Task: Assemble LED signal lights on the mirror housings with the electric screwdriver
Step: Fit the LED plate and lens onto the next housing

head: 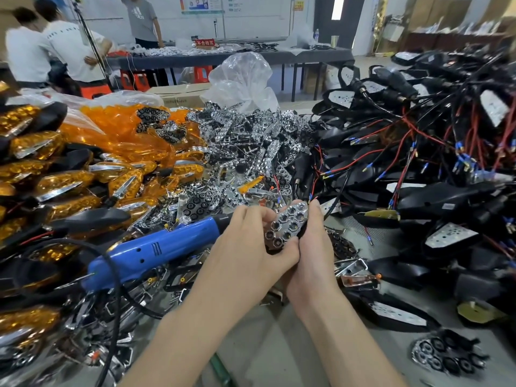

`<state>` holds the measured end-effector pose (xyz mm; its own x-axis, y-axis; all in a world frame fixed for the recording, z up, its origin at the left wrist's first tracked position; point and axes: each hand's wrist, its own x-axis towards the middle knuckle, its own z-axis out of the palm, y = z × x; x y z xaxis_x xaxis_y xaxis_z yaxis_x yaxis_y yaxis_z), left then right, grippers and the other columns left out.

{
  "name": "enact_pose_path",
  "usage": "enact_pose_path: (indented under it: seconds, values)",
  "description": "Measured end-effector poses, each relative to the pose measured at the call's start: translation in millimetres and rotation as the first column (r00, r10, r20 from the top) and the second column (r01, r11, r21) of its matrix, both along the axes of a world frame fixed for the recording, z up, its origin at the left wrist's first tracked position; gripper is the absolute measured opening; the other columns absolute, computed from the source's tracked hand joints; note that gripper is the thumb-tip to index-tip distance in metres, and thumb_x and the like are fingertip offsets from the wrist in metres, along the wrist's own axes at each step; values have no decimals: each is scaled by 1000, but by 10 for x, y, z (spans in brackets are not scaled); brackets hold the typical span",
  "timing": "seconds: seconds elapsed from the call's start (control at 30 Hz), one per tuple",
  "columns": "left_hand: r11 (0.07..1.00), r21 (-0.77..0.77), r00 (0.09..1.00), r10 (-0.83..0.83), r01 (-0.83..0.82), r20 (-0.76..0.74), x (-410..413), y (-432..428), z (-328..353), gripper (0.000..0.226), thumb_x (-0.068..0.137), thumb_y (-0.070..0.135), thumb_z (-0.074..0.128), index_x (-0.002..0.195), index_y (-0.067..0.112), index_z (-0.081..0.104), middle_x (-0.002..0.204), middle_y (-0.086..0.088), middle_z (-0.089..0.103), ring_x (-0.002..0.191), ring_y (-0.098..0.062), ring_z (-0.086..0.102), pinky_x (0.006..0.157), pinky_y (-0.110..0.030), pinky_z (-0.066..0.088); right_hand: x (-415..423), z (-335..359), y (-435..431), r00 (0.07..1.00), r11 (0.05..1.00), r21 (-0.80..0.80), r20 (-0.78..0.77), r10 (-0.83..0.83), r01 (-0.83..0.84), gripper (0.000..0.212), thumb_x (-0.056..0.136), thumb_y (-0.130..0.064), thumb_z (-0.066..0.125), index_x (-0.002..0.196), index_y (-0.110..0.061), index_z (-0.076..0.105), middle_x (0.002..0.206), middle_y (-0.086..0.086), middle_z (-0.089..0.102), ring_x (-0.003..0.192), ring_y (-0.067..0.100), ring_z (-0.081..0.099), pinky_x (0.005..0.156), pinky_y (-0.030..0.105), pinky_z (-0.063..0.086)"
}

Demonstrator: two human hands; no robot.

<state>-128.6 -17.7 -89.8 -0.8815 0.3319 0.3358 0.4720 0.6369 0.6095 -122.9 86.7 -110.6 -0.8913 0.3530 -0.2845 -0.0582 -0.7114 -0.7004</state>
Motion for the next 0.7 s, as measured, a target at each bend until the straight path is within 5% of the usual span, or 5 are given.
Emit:
enact_pose_path:
  seconds: [0.23, 0.37, 0.5, 0.6, 0.7]
  values:
    - [997, -57, 998, -48, 47, -31, -37, -33, 26, 50, 76, 66, 49, 115, 36, 51, 107, 23, 49, 96, 5, 50, 86, -24, 50, -9, 22, -12, 999, 997, 77, 14, -29, 28, 54, 99, -61, 52, 133, -22, 65, 125, 2, 73, 110, 22, 72, 97, 44, 59]
    - [996, -65, 994, -70, 64, -80, -78, -55, 147, 57, 80, 67, 43, 124, 33, 56, 101, 23, 47, 91, 4, 53, 84, -26, 51, -43, -13, 10, 999, 998, 53, -10, -33, 33, 48, 103, -55, 48, 119, -16, 70, 109, 8, 78, 88, 18, 77, 63, 32, 61]
    - [997, 66, 996, -34, 39, -80, -220, -104, 329, 60, 79, 70, 48, 125, 33, 59, 105, 24, 50, 95, 8, 55, 86, -22, 52, -78, -13, 7, 996, 998, -31, -77, -54, 52, 43, 106, -49, 45, 103, -15, 70, 94, 5, 76, 80, 19, 71, 73, 32, 57]
    - [998, 30, 999, 50, -50, -16, -335, -229, 293, 53, 88, 59, 54, 134, 32, 54, 107, 24, 44, 94, 13, 50, 78, -9, 40, -69, 12, 38, 989, 986, -163, -135, -60, 38, 41, 107, -45, 45, 83, -19, 67, 72, -1, 62, 60, 13, 62, 57, 24, 53]
    - [992, -32, 992, 121, -123, -42, -267, -310, 106, 47, 95, 45, 56, 140, 33, 47, 116, 20, 36, 102, 3, 46, 90, -20, 37, -72, 31, 60, 990, 972, -235, -128, -57, 26, 41, 107, -43, 46, 81, -18, 65, 71, -1, 61, 58, 14, 60, 60, 26, 51]
